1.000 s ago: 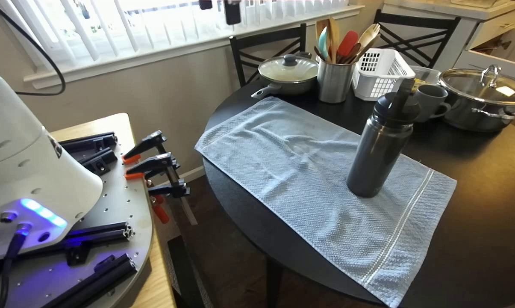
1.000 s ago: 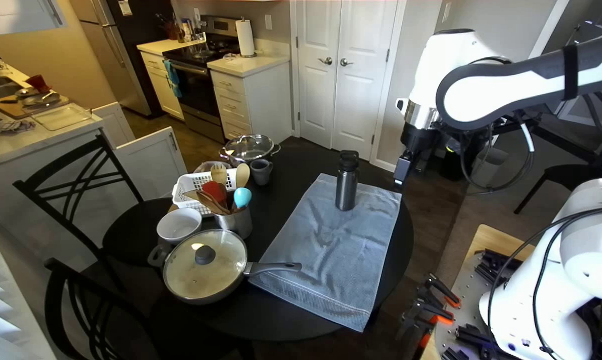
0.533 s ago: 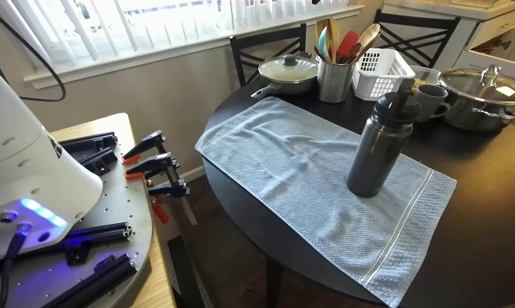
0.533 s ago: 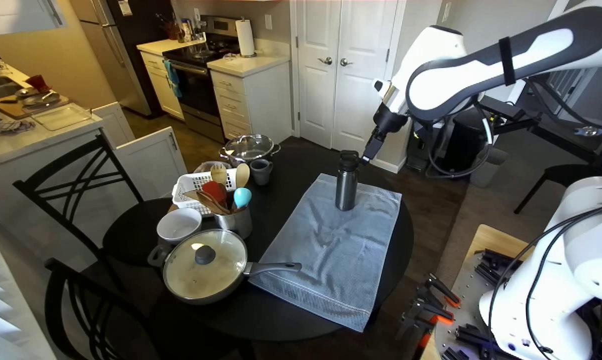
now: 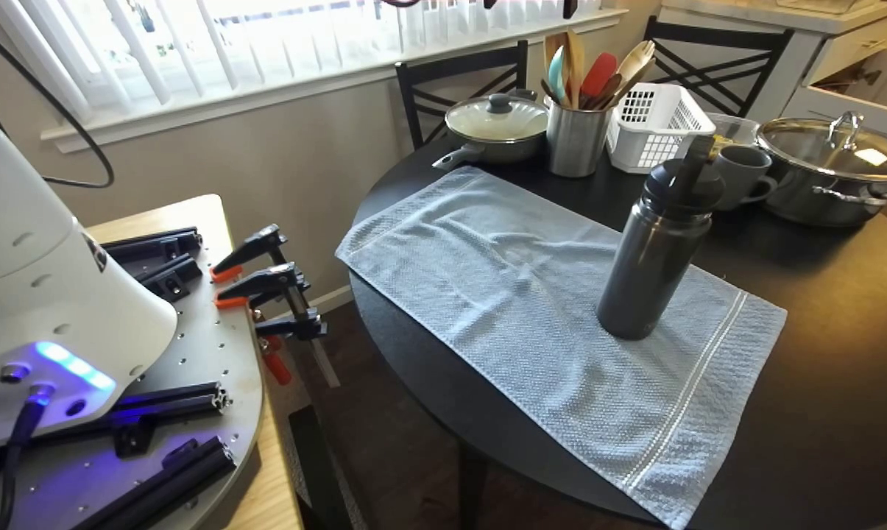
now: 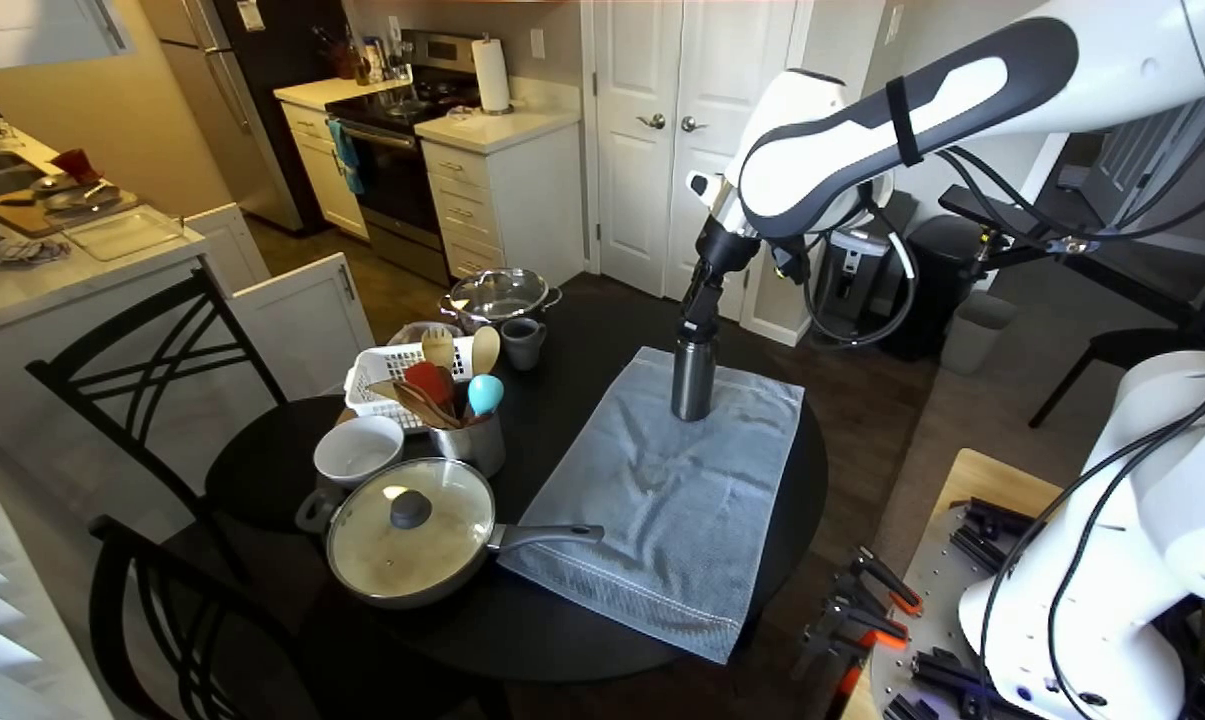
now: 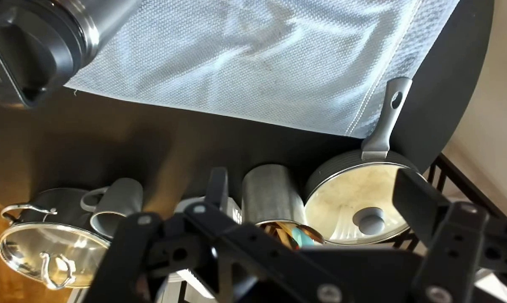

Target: Remove the lid from the bottle.

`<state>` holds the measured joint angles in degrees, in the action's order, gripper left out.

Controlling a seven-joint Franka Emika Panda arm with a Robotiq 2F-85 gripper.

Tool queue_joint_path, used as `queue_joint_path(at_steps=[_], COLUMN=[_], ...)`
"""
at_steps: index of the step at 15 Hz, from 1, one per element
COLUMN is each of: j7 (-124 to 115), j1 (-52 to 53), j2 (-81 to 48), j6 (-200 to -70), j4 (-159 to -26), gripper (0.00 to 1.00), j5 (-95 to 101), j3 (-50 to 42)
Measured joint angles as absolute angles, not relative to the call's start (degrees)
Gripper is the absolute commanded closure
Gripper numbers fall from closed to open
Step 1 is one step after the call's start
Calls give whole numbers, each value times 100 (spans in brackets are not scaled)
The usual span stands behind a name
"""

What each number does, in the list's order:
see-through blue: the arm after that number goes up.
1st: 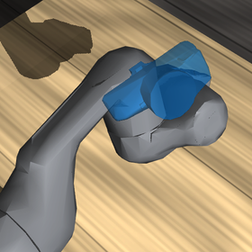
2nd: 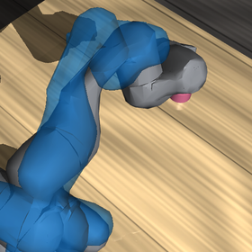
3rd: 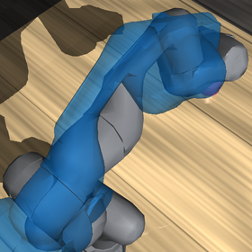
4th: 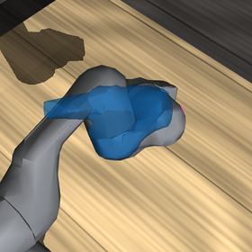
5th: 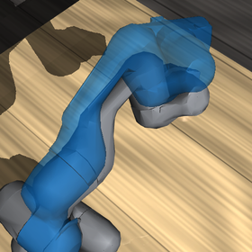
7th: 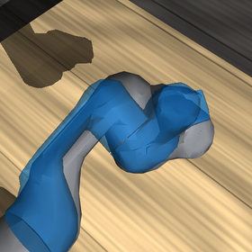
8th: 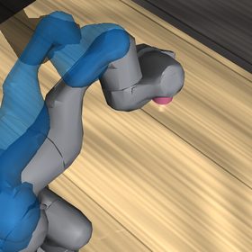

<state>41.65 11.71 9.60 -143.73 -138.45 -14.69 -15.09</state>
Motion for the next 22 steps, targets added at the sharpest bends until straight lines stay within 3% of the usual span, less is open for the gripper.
queue_joint_path(at_steps=[9,22], j7=[4350,5383], j1=[655,-283], j2=[846,-732], j6=[-14387,-14512], j4=[-13879,-12735], gripper=[0,0], j5=[-1435,-1026], j3=[-1305,-993])
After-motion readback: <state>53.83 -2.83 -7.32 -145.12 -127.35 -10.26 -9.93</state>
